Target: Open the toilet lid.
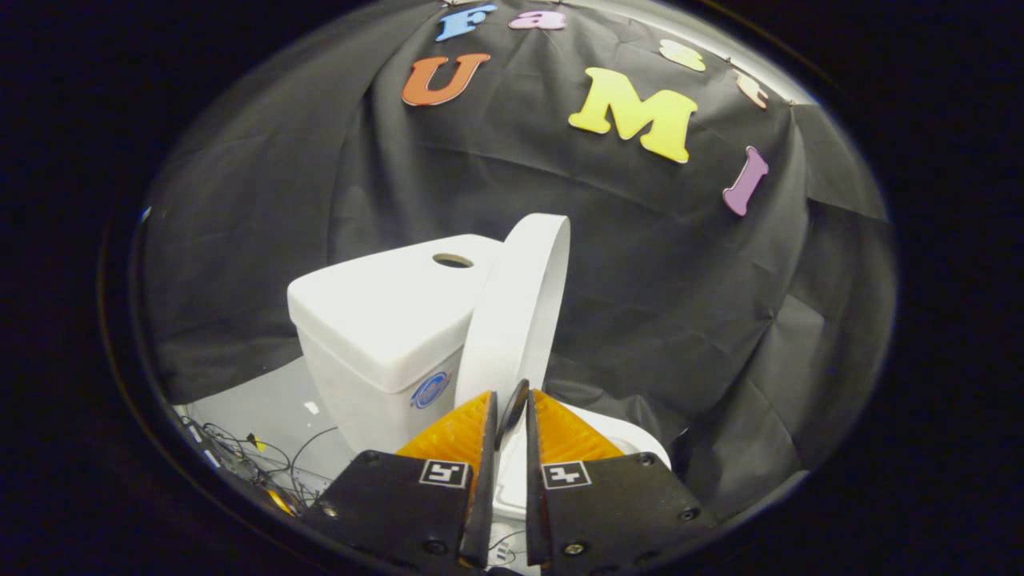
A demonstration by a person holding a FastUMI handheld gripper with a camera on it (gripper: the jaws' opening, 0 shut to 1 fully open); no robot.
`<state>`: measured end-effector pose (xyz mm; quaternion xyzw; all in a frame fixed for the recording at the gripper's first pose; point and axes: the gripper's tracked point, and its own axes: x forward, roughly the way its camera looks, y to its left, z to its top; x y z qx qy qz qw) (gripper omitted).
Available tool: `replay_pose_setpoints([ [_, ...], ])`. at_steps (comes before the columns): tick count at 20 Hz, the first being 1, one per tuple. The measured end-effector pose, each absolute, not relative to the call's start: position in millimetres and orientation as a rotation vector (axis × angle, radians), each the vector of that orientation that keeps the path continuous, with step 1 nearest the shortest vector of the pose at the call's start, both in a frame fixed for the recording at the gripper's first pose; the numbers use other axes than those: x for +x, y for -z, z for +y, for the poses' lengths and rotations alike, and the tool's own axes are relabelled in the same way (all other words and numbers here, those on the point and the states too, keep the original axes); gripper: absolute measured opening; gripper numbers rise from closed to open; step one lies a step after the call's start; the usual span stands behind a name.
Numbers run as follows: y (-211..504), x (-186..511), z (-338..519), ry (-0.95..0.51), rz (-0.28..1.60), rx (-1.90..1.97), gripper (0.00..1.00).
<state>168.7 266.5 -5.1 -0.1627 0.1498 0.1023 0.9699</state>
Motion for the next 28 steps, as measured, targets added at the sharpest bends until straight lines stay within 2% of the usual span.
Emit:
replay_pose_setpoints([
  [3, -15.1, 154.1, 267.9, -0.248, 0.214, -0.298, 0.49],
  [8, -55.7, 113.8, 236.9, -0.212, -0.011, -0.267, 0.58],
  [11, -64.6, 90.1, 209.7, -0.209, -0.048, -0.227, 1.00],
  [20, -72.1, 46.6, 89.7, -0.125, -0.069, -0.061, 1.00],
  [28, -34.7, 37.1, -22.5, -0.003, -0.048, 0.009, 1.00],
])
